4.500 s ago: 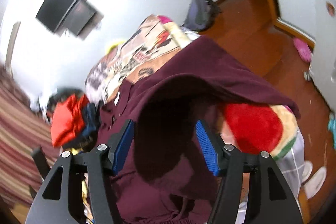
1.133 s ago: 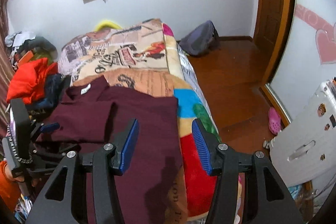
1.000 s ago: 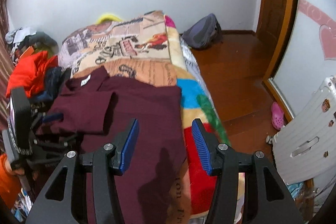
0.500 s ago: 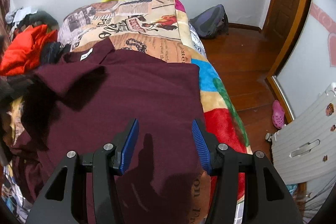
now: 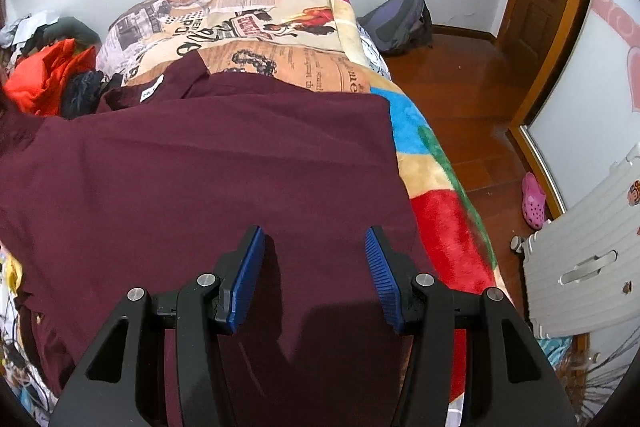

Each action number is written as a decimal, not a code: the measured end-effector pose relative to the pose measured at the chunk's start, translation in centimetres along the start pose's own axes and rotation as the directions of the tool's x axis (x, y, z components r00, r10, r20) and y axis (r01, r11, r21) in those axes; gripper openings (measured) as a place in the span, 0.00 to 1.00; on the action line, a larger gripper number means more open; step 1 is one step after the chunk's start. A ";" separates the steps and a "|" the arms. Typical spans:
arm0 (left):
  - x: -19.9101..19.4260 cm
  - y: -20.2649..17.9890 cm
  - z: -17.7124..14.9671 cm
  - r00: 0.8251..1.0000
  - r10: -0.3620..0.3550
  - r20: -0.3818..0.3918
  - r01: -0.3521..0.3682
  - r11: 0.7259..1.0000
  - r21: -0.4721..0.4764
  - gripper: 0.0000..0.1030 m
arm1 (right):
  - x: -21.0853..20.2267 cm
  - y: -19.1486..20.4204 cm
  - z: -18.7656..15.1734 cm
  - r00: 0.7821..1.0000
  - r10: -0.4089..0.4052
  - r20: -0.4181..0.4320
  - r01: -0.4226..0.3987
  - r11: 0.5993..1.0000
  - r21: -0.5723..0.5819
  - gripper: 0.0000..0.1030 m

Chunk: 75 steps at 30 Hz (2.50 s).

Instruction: Fold large clothes

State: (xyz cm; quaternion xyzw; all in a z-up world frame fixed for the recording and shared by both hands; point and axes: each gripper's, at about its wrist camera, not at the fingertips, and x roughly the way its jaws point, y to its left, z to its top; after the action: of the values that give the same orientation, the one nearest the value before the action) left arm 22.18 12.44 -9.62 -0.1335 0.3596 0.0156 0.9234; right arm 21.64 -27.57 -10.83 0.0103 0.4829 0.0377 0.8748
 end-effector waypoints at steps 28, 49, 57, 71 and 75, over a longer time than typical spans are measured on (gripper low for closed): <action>0.9 9.9 -10.1 0.939 0.203 -0.279 -0.208 0.978 0.012 0.65 | -0.9 -0.3 1.0 0.999 0.020 -0.030 -0.021 0.999 -0.030 0.47; 15.5 17.7 -5.5 0.887 -0.101 -0.451 -0.029 0.962 -0.272 0.65 | 5.5 -4.7 8.2 0.990 0.107 -0.096 -0.099 0.992 0.084 0.47; 18.7 18.5 -7.2 0.863 -0.308 -0.400 0.098 0.880 -0.466 0.74 | 10.2 -5.0 7.9 0.964 0.188 -0.186 -0.166 0.978 0.128 0.47; 14.5 9.4 -4.4 0.941 0.093 -0.324 -0.113 0.993 -0.043 0.11 | 3.3 -3.5 9.2 0.989 0.144 0.029 -0.145 0.987 0.064 0.08; 10.9 8.5 -1.9 0.958 0.210 -0.197 -0.213 0.977 0.007 0.10 | 1.1 -2.5 10.8 0.986 0.139 0.091 -0.141 0.990 0.019 0.07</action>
State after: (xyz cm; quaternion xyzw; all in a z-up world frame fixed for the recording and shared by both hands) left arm 27.99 19.39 -20.24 -0.1016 0.4610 0.1035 0.8755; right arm 31.50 -29.83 -6.10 0.0569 0.4420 0.0927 0.8904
